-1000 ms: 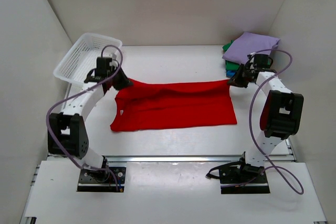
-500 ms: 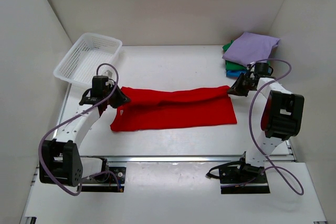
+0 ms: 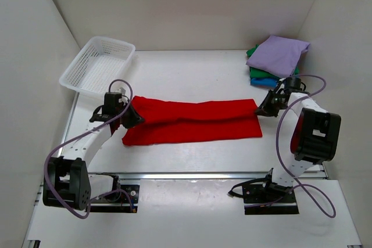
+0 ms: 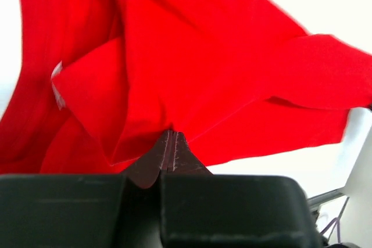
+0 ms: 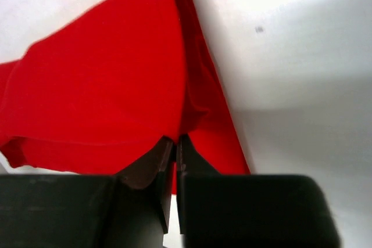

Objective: Fold and stack the t-shirts

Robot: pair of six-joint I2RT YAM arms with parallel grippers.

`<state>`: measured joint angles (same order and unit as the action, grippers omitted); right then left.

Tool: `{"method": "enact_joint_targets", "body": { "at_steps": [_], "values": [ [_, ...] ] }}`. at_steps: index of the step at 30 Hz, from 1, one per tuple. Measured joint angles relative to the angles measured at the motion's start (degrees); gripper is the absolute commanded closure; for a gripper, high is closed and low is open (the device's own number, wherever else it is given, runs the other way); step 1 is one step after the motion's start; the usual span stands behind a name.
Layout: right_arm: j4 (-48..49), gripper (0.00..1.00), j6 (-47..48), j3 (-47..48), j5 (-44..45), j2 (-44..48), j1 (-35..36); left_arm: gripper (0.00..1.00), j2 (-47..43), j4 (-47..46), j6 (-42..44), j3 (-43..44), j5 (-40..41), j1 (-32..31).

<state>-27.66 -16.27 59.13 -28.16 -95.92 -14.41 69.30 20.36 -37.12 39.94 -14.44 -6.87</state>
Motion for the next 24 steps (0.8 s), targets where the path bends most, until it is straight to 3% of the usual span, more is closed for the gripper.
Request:
{"method": "enact_joint_targets", "body": {
  "at_steps": [4, 7, 9, 11, 13, 16, 20, 24],
  "values": [
    [-5.81, 0.47, 1.62, 0.0, 3.26, 1.97, 0.72, 0.52, -0.15, 1.84, 0.66, -2.19, 0.33, 0.17],
    [-7.93, 0.41, 2.78, 0.11, 5.92, 5.16, 1.77, 0.47, -1.09, 2.56, 0.83, -3.34, 0.94, 0.37],
    [-8.07, 0.47, 3.63, 0.94, 6.78, 6.8, 2.6, 0.49, -2.01, 2.8, 0.55, -3.56, 1.84, -0.04],
    [-8.44, 0.58, 4.74, 3.96, 6.56, 6.16, 3.56, 0.52, -2.43, 2.27, 0.17, -3.63, 2.51, -1.46],
    [-7.26, 1.0, 5.99, 8.04, 5.84, 3.19, 4.66, 0.55, -1.97, 0.96, -0.63, -4.04, 2.84, -3.37],
    [-4.35, 1.0, 6.01, 13.11, 3.74, -3.5, 6.16, 0.59, 1.4, -1.9, -2.32, -5.09, 3.78, -6.01],
    [-2.05, 1.0, 5.77, 15.78, 1.62, -13.31, 7.91, 0.63, 12.17, -6.93, -5.14, -5.4, 4.94, -8.85],
    [-5.18, 1.0, 5.09, 18.53, 1.7, -19.8, 9.51, 0.63, 24.81, -8.81, -6.03, 6.34, 4.22, -9.99]
  ]
}}
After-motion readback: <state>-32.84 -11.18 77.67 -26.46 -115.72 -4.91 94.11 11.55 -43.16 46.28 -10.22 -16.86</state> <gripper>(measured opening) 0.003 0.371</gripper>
